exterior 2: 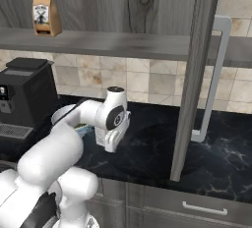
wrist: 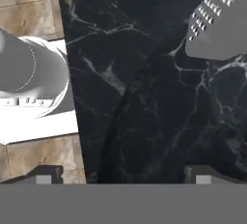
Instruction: Pick the cheese from the fridge and the cheese grater from the cabinet and place them next to the salad bowl.
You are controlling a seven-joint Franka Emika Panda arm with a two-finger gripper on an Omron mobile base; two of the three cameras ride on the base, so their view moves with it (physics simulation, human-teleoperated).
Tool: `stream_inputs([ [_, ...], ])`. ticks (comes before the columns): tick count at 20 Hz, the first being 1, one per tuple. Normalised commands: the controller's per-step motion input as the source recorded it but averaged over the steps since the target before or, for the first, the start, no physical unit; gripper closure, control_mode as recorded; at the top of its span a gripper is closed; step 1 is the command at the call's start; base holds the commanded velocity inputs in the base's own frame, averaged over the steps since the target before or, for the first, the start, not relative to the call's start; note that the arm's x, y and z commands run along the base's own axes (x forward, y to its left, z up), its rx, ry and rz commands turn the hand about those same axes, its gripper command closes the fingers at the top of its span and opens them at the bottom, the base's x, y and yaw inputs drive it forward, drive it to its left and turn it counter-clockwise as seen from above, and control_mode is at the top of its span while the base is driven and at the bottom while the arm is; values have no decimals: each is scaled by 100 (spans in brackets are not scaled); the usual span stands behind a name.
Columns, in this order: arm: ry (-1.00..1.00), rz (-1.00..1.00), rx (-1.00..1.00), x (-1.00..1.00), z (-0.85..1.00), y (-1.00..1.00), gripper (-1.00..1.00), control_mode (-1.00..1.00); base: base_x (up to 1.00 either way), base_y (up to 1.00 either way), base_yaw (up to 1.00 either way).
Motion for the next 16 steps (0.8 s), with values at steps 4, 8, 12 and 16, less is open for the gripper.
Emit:
stream_inputs([
  [4, 0, 21, -30, -77, 60, 0, -100, -100, 0, 0, 0],
  [8, -4, 10, -17, -52, 72, -2, -100, -100, 0, 0, 0],
  [12, -31, 14, -7, -76, 93, 0, -100, -100, 0, 0, 0],
  [16, -44, 10, -3, -79, 100, 0, -100, -100, 0, 0, 0],
])
